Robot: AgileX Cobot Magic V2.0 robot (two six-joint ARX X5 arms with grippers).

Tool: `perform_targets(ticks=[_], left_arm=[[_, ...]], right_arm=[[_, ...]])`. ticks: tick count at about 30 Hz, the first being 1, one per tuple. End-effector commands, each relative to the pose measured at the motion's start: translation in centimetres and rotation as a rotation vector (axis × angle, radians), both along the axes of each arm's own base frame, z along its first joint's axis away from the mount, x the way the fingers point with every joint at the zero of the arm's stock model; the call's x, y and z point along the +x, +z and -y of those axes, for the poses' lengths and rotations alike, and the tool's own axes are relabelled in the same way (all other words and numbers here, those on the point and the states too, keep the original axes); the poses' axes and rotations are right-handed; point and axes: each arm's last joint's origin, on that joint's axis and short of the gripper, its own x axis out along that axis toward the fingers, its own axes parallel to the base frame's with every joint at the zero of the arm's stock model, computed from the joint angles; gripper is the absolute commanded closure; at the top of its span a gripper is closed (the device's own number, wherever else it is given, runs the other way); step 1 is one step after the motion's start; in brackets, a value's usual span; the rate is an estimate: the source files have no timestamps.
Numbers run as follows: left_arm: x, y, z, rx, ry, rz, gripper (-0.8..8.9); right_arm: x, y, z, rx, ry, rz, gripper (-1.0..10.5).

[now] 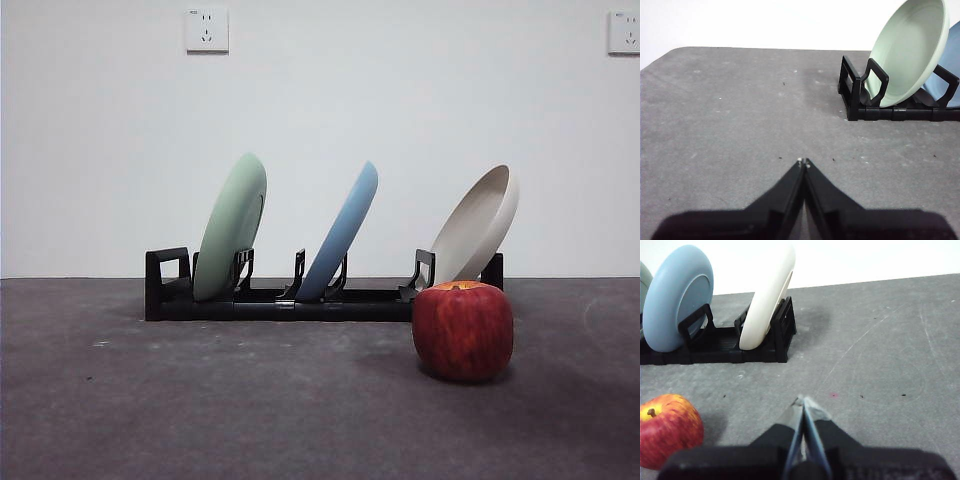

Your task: Take the green plate from the plate rack,put the plate on the table,take the apple from the table,put the apple in the plate

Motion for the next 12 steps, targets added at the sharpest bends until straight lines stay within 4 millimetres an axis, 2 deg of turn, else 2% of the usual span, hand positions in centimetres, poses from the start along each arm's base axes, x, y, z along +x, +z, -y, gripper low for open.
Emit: perform_targets(ticks=[1, 12], left_arm=[[0.05, -0.4, -0.02, -0.001, -0.002, -0.008, 8.15], [0.13, 0.12, 0.01, -0.01, -0.007, 0.046, 8.17]], right_arm=[[0.03, -0.39, 0.01, 0.009, -0.001, -0.014, 9.6], [0.03, -0.39, -0.01, 0.204, -0.029, -0.037, 9.6]])
